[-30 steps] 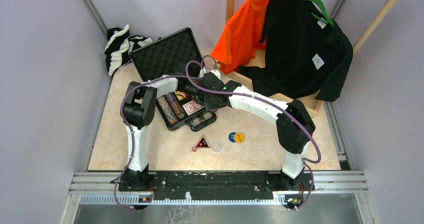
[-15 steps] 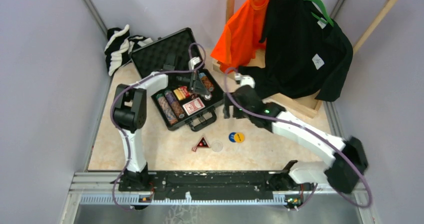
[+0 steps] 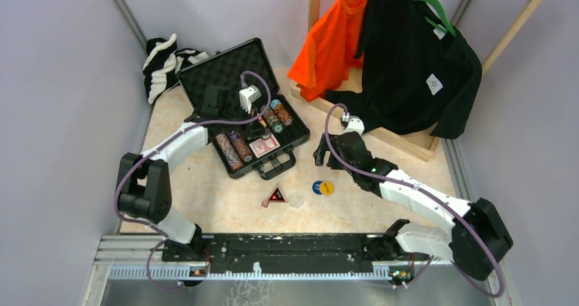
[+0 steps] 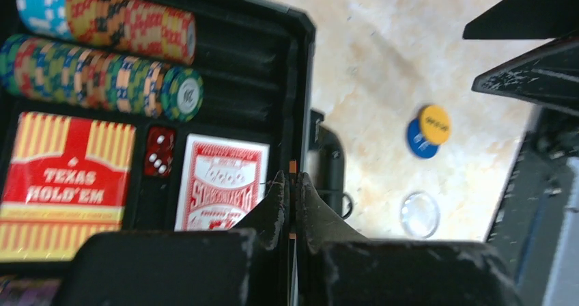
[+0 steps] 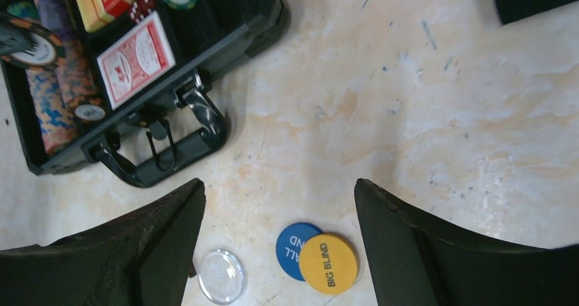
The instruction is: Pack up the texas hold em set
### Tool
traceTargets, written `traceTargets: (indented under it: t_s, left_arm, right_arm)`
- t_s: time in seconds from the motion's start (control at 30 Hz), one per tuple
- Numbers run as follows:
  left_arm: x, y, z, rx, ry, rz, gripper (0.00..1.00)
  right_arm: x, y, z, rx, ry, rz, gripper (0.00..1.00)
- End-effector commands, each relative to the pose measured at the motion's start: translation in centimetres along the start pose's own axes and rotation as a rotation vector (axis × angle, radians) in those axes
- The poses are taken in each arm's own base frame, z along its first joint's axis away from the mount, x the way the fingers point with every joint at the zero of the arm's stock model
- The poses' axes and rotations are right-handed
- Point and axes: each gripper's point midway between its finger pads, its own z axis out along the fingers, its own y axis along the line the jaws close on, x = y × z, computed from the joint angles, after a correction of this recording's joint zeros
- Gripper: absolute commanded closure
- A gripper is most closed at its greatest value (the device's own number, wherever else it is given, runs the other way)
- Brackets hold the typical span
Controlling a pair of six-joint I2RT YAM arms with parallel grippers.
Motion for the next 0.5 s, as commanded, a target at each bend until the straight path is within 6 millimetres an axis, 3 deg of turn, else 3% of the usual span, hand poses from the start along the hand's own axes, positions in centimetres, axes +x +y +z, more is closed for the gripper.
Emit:
traceTargets:
  t_s: [0.0,0.23,0.47]
  left_arm:
    - [1.6,1.8,-1.6,-0.133,0.022,0.218,1.0]
    - [2.3,2.0,-3.9,-0.213,0.044,0.363,1.0]
    - [5.1,1.0,-4.0,-0.107,0.151,0.375,1.0]
  right_arm:
    - [-0.3,2.7,1.2,-0.113,-0.005,0.041,0.2]
    - [1.7,1.7,2.7,-0.071,0.058,0.0,0.2]
    - [4.6,1.2,4.3,-0.04,0.168,0.001,0.2]
